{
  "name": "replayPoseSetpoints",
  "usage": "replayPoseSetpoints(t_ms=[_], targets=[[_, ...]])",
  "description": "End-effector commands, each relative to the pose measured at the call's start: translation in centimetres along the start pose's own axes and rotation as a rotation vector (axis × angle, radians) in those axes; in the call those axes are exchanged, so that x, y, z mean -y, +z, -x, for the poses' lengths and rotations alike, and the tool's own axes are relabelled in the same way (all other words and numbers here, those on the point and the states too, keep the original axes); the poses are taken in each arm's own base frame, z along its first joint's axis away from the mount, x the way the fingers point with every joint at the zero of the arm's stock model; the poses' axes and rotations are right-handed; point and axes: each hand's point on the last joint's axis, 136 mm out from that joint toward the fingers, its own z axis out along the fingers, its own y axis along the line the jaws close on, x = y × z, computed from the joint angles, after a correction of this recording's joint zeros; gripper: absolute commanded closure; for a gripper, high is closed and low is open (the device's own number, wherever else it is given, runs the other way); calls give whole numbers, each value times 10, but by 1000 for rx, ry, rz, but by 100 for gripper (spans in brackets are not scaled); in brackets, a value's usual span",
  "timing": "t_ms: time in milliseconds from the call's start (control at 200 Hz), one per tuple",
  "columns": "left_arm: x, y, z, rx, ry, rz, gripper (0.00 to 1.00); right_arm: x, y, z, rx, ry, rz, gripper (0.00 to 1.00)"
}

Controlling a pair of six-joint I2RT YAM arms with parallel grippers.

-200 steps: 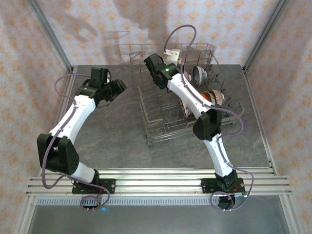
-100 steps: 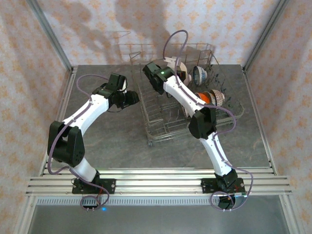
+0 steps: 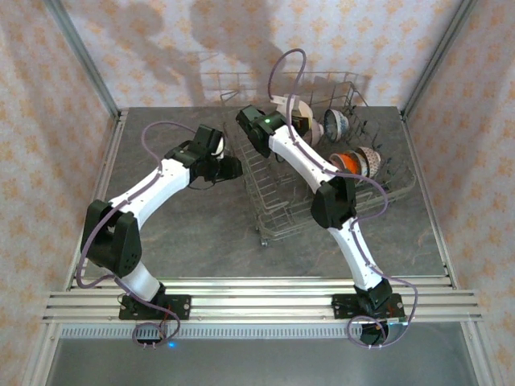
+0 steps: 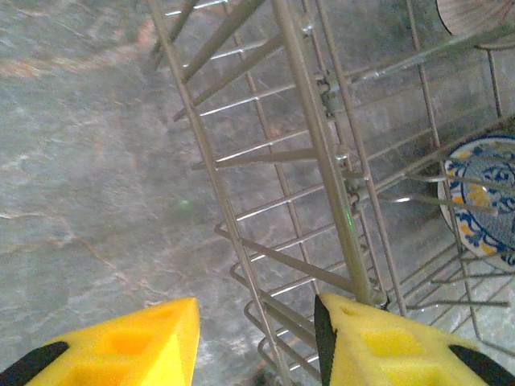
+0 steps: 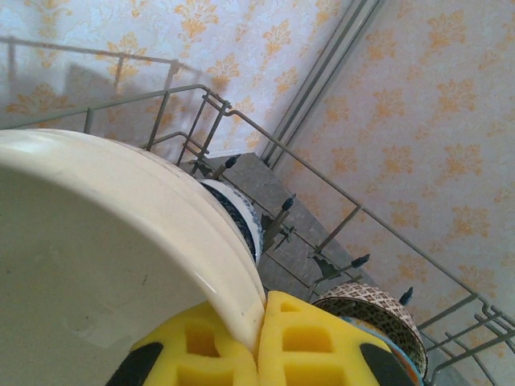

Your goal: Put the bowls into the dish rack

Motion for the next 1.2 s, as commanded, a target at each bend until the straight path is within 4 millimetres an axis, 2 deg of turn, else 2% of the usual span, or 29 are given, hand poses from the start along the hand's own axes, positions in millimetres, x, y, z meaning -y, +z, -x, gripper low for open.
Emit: replayPoseSetpoints(t_ms=[0, 330, 691, 941, 981, 1066, 1196], targets=[[13, 12, -39, -152, 50, -39, 57, 9, 3, 14, 78, 45, -75, 99], [0, -12, -32, -66, 59, 37, 56, 4, 14, -2, 93, 33, -116, 98], [-18, -32, -33, -55, 56, 107, 56, -22, 21, -20, 82, 7, -110, 98], [-20, -41, -28, -63, 66, 135, 56, -42, 26, -37, 38, 6, -70, 95], [-20, -41, -27, -64, 64, 138, 56, -45, 26, -38, 29, 7, -61, 92], [-20, -42, -27, -67, 63, 142, 56, -49, 26, -42, 9, -1, -45, 79], [-20, -43, -24, -57, 59, 149, 56, -49, 26, -48, -28, -6, -21, 73]])
